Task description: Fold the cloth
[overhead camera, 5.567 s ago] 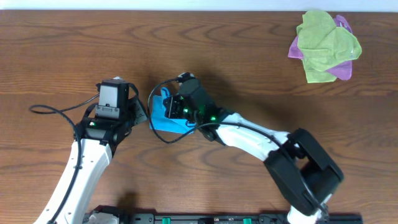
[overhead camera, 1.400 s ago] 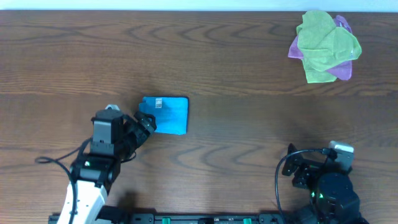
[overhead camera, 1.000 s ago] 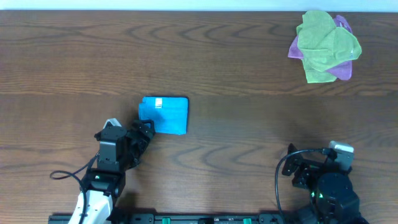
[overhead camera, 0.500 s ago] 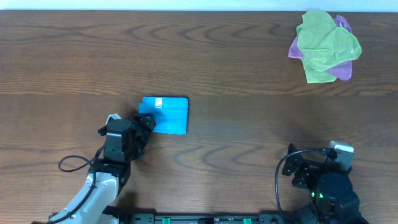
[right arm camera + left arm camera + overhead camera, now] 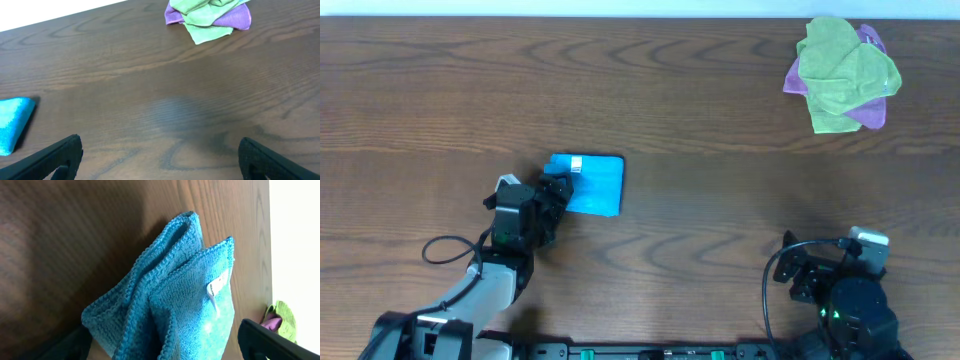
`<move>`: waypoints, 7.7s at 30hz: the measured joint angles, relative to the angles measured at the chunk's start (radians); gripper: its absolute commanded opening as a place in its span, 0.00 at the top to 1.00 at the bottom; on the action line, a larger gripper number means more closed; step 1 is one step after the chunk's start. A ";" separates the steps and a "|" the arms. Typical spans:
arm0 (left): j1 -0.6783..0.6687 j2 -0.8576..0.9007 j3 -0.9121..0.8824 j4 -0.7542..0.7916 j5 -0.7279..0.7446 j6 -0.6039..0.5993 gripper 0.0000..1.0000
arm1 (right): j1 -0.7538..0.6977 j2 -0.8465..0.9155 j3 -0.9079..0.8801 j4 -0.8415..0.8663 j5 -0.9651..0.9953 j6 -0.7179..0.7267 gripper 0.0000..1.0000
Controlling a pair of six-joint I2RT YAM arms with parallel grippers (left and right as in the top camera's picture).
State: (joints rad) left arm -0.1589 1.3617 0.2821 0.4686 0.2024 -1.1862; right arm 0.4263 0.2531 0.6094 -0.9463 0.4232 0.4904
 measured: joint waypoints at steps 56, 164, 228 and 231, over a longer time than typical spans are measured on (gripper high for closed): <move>0.649 -0.071 0.308 -0.412 0.499 0.526 0.94 | 0.000 0.000 0.000 0.000 0.000 0.000 0.01; 0.299 -0.649 0.508 -0.671 0.232 1.124 0.04 | 0.000 0.000 0.000 0.000 0.000 0.000 0.01; 0.181 -1.348 -0.119 -1.019 0.014 1.287 0.05 | -0.030 0.000 -0.002 -0.011 0.000 0.000 0.01; 0.181 -1.348 -0.119 -1.019 0.014 1.287 0.05 | -0.103 -0.015 -0.022 -0.010 -0.004 -0.026 0.01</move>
State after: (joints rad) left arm 0.0223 0.0135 0.1627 -0.5499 0.2165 0.1013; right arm 0.3237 0.2379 0.5877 -0.9562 0.4191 0.4644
